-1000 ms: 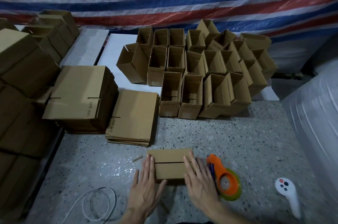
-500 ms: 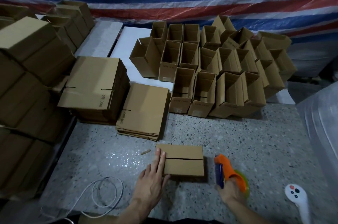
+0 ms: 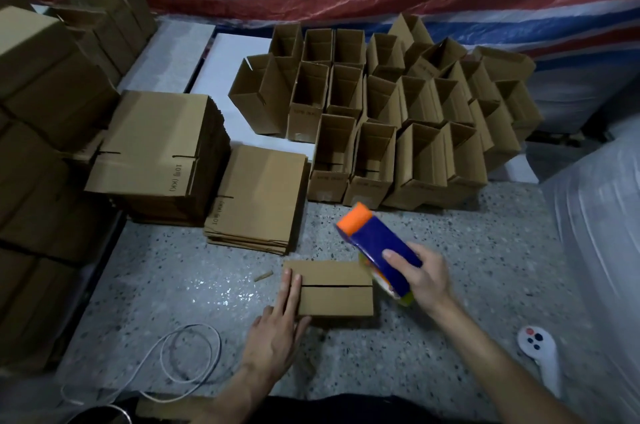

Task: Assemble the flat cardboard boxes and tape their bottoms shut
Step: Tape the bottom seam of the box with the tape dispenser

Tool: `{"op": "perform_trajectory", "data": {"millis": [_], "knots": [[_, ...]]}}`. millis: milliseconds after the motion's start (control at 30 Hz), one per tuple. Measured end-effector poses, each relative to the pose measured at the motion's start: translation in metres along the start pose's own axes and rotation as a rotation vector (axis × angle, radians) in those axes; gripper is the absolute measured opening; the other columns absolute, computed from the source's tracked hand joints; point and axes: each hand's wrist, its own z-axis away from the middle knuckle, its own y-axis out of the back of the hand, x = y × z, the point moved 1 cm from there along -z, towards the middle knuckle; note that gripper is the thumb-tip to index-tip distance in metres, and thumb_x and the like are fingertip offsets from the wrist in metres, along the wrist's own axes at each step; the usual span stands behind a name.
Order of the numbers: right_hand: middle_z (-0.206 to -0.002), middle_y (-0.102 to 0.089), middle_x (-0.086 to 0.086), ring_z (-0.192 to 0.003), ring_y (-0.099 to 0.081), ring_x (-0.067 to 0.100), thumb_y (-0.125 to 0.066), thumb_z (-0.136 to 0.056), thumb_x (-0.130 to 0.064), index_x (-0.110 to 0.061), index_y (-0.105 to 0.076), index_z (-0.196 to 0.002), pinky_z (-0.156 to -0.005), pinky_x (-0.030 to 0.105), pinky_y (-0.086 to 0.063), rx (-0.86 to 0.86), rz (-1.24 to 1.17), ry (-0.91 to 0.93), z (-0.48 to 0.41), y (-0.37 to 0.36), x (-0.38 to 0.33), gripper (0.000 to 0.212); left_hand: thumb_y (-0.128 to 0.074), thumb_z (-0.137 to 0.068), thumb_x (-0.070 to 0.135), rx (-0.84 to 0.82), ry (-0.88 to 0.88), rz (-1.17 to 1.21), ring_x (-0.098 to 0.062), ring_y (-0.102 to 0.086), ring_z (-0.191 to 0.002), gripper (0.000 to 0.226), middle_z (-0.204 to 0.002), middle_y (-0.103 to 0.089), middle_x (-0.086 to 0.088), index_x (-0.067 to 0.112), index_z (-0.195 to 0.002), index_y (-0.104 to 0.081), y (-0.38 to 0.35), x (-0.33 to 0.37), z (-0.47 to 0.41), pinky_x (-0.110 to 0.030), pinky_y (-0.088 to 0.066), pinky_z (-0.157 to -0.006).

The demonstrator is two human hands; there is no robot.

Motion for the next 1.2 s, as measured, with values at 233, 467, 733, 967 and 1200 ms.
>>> {"op": "perform_trajectory", "data": {"millis": [233,467,733,967,1200], "knots": [[-0.048,-0.056,-0.004,-0.046,-0.048,0.009,-0.078,-0.075,-0.049,-0.013,-0.062,-0.053,-0.05,0.024,-0.034,-0.522,0.222,-0.013,-0.027,-0.046,-0.016,0.045,-0.035,-0.099,0.058,-0.031,0.016,0.057,-0.022,-0.054,-0.112,0.066,-0.16,-0.023,0.009,0.032,-0.156,-0.016,0.009,-0.004,0.001,-0.04,-0.05,-0.09],[-0.053,-0.063,-0.008,-0.051,-0.057,0.005,-0.08,-0.083,-0.035,-0.022,-0.066,-0.056,-0.057,0.021,-0.041,-0.614,0.323,-0.026,-0.032,-0.051,-0.016,0.033,-0.056,-0.099,0.011,0.035,0.251,1.317,0.007,-0.063,-0.093,0.034,-0.113,-0.068,0.024,0.034,-0.108,-0.078,0.042,-0.018,-0.017,-0.017,-0.049,-0.079],[-0.057,-0.065,0.001,-0.052,-0.056,0.009,-0.073,-0.071,-0.055,-0.02,-0.072,-0.061,-0.055,0.025,-0.041,-0.601,0.274,-0.069,-0.037,-0.05,-0.017,0.037,-0.059,-0.097,0.027,-0.218,0.4,1.603,-0.007,-0.045,-0.056,0.024,-0.069,-0.055,0.002,0.011,-0.101,-0.076,0.057,-0.024,-0.034,-0.02,-0.031,-0.05],[-0.063,-0.07,-0.004,-0.057,-0.064,0.008,-0.078,-0.084,-0.034,-0.022,-0.07,-0.067,-0.058,0.019,-0.045,-0.63,0.297,-0.056,-0.037,-0.05,-0.014,0.022,-0.06,-0.095,0.008,-0.266,0.42,1.478,-0.01,-0.05,-0.06,0.022,-0.068,-0.06,-0.003,0.015,-0.088,-0.08,0.06,-0.021,-0.036,-0.025,-0.043,-0.062],[-0.058,-0.065,-0.012,-0.051,-0.056,0.001,-0.074,-0.077,-0.049,-0.025,-0.064,-0.059,-0.055,0.014,-0.04,-0.637,0.286,-0.042,-0.032,-0.047,-0.012,0.031,-0.063,-0.093,0.005,-0.356,0.34,1.325,-0.012,-0.058,-0.069,0.024,-0.084,-0.068,-0.008,0.015,-0.076,-0.076,0.067,-0.023,-0.039,-0.035,-0.049,-0.076]]}}
